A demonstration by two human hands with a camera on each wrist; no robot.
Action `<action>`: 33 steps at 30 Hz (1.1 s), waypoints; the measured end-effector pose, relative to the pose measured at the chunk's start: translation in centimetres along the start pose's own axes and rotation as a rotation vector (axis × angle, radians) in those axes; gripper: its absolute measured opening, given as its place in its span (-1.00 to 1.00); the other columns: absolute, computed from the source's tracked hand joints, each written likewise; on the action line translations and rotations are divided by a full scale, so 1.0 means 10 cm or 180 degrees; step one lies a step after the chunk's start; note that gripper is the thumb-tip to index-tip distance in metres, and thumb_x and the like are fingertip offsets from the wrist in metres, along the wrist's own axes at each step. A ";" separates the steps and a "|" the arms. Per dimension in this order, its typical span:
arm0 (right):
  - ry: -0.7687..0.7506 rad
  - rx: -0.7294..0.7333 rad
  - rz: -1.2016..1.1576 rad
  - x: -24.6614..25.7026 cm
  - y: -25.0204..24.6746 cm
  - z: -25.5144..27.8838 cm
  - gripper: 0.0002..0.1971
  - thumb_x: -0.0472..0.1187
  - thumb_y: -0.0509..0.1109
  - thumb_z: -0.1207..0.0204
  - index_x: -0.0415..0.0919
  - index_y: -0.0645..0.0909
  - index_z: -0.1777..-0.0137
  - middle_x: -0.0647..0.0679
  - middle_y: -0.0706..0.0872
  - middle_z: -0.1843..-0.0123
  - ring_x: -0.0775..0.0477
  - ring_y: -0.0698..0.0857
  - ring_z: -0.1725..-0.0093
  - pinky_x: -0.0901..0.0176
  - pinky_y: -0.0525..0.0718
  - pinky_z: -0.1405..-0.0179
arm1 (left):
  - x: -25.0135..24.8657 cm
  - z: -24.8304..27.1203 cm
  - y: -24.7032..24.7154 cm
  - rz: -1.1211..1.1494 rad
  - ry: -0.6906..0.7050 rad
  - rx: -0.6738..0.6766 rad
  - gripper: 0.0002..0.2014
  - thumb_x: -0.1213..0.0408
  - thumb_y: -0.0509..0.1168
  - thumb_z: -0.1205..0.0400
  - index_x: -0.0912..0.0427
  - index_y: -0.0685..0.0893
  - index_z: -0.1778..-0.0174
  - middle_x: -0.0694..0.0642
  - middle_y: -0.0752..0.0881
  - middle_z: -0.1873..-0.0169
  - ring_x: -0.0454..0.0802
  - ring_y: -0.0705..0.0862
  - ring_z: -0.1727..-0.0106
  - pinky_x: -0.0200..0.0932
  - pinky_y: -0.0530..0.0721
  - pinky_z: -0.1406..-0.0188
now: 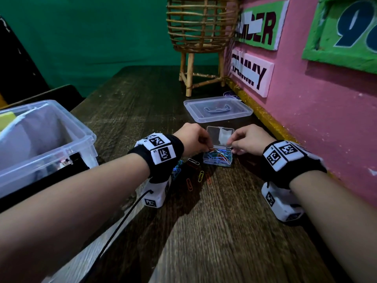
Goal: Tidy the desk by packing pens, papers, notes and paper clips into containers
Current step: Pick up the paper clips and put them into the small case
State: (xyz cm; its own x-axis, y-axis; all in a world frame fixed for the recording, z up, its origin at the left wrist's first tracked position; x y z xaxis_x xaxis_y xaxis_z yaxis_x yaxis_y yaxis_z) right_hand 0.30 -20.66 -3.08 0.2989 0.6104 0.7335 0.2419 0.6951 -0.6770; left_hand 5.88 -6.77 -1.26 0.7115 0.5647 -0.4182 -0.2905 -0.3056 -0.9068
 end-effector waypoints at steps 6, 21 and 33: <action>-0.0051 -0.0007 0.0034 0.01 0.00 0.01 -0.81 -0.45 0.35 -0.47 -0.21 0.67 0.29 -0.05 0.69 0.33 0.05 0.69 0.35 0.21 0.72 0.18 | -0.03 0.01 0.04 0.0087 0.0170 0.0088 -0.82 0.35 0.39 -0.55 0.11 0.80 -0.02 -0.07 0.77 0.12 -0.22 0.64 0.09 -0.41 0.56 0.03; -0.0010 -0.0054 0.0239 0.00 -0.01 0.00 -0.88 -0.35 0.35 -0.50 -0.22 0.73 0.11 -0.07 0.76 0.13 0.08 0.69 0.29 0.25 0.65 0.32 | -0.31 0.44 0.16 -0.0100 0.1146 0.0512 -0.82 0.22 0.42 -0.51 0.05 0.79 -0.02 0.00 0.73 -0.03 -0.14 0.69 -0.02 -0.28 0.62 -0.13; 0.0069 -0.0004 0.0226 0.00 -0.02 0.04 -0.86 -0.34 0.36 -0.50 -0.14 0.69 0.23 -0.05 0.74 0.19 0.04 0.68 0.25 0.25 0.62 0.32 | 0.15 0.58 0.10 -0.0749 0.0671 0.0545 -0.58 0.00 0.36 -0.55 0.10 0.64 -0.28 0.10 0.65 -0.22 0.01 0.62 -0.25 -0.19 0.55 -0.28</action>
State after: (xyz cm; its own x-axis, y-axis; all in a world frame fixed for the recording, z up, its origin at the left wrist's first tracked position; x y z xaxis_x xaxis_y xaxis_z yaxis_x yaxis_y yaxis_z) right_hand -0.12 -20.62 -2.89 0.3351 0.6499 0.6821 0.2204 0.6498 -0.7275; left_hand 2.97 -1.79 -3.06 0.8829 0.4282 -0.1928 -0.1932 -0.0431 -0.9802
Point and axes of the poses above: each hand's wrist, its own z-axis away from the middle knuckle, its own y-axis out of the palm, x = y × z, the point moved 7 cm from there along -z, towards the middle knuckle
